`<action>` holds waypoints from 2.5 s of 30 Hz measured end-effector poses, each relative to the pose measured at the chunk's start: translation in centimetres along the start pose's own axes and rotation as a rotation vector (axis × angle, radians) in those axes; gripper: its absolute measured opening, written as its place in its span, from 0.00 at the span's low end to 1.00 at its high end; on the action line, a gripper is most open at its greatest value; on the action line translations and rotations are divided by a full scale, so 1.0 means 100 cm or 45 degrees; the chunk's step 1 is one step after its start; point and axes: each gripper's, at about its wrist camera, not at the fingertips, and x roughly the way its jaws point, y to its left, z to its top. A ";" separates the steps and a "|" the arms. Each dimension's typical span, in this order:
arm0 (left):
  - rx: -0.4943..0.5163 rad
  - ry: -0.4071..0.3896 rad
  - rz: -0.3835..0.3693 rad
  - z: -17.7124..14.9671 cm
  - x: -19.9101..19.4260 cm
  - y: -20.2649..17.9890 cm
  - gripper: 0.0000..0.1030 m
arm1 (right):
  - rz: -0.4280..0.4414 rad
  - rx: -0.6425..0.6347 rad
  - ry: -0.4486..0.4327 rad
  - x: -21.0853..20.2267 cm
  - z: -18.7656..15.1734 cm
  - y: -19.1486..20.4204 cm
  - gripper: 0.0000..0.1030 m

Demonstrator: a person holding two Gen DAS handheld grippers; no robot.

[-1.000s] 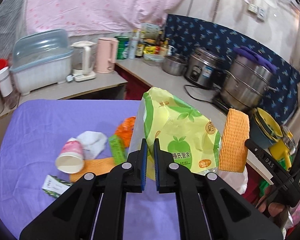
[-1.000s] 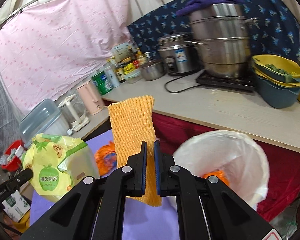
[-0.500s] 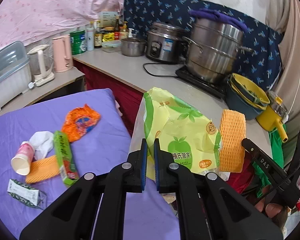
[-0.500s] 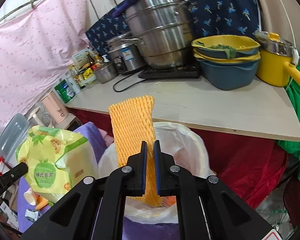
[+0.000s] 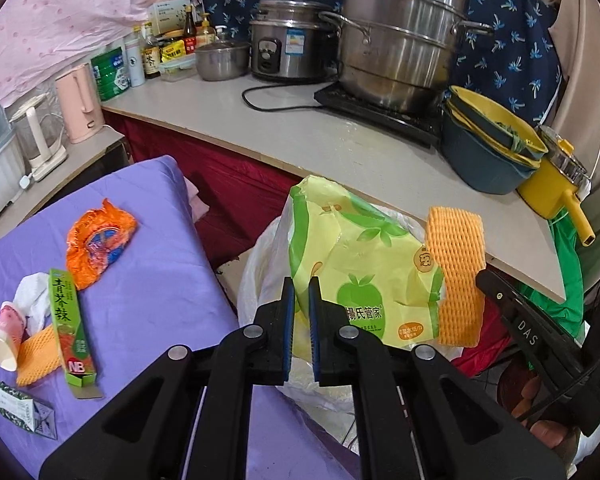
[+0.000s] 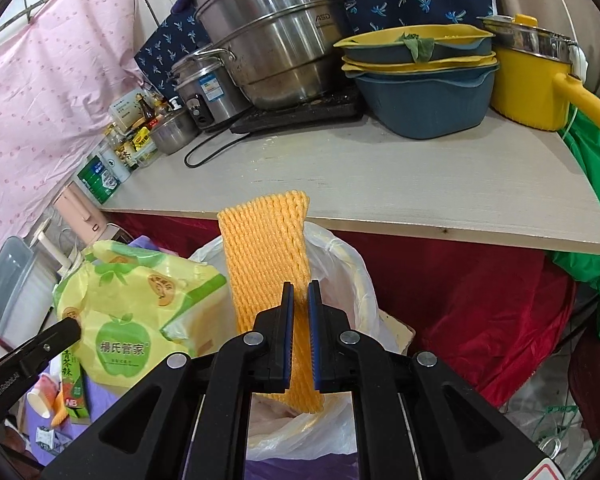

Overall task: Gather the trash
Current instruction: 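Carry the snack bag and foam net over the white trash bin, then open both grippers to drop the snack bag and foam net into the bin, then move both open grippers back to the trash on the table, then grasp the pink paper cup with the left gripper while the right grasps the white wipe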

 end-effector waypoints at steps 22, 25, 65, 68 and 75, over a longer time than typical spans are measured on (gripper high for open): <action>-0.103 -0.054 0.053 -0.002 -0.010 0.027 0.52 | 0.063 -0.022 -0.032 -0.012 0.000 0.031 0.33; -0.123 -0.068 0.062 -0.002 -0.019 0.034 0.54 | 0.071 -0.043 -0.050 -0.021 -0.001 0.042 0.37; -0.608 -0.064 0.494 -0.138 -0.128 0.327 0.65 | 0.408 -0.497 0.219 -0.021 -0.148 0.301 0.48; -0.597 -0.041 0.507 -0.139 -0.116 0.341 0.65 | 0.417 -0.532 0.242 -0.011 -0.156 0.319 0.48; -0.553 0.005 0.479 -0.132 -0.087 0.361 0.65 | 0.442 -0.563 0.280 0.011 -0.163 0.354 0.48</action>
